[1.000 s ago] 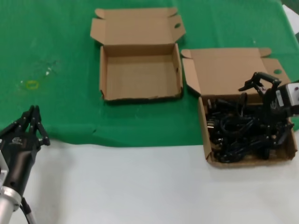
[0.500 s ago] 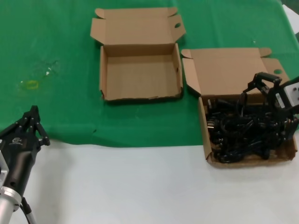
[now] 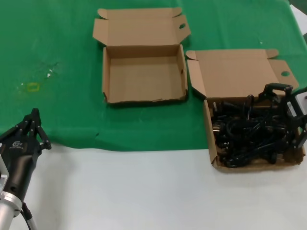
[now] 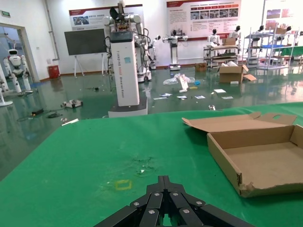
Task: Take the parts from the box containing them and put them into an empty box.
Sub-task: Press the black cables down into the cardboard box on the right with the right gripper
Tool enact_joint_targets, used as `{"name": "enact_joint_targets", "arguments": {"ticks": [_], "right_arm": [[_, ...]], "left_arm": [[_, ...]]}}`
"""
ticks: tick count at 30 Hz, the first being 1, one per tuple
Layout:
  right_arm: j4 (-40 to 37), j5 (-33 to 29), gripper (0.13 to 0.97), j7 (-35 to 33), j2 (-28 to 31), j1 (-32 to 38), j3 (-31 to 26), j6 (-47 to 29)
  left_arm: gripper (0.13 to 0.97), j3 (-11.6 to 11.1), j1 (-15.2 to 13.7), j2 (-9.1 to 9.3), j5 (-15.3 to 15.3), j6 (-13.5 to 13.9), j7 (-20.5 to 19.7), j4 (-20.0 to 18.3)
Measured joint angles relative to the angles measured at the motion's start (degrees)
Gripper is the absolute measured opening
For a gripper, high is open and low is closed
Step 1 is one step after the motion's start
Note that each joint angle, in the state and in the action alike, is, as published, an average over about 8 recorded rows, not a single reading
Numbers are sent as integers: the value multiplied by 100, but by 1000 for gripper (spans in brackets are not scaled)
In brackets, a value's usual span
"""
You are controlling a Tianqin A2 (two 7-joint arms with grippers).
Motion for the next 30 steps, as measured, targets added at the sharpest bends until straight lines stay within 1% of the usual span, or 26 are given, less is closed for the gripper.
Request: {"name": "enact_joint_targets", "arguments": {"ticks": [6,7,15,19,27,28,30], "right_arm": [[-49,-88,844,15,-21,-13,95,-23],[-62,-98,844,12,-29,-9,109,-27],[-182,-167,676,-32,-133,46,200,-38],[-237,-193,676,-58,-183,72,229,-42],[-307,-223,455,-144,-222,35,264,-51],[-309,-225,455,-152,-221,25,268,-54],[-310,-231,414,-165,-218,9,275,-63]], "left_arm": [[144,0,0,0,0,0,1,0],[144,0,0,0,0,0,1,0],[144,0,0,0,-1,0,1,0],[144,0,0,0,-1,0,1,0],[144,0,0,0,-1,0,1,0],[144,0,0,0,-1,0,1,0],[144,0,0,0,-1,0,1,0]]}}
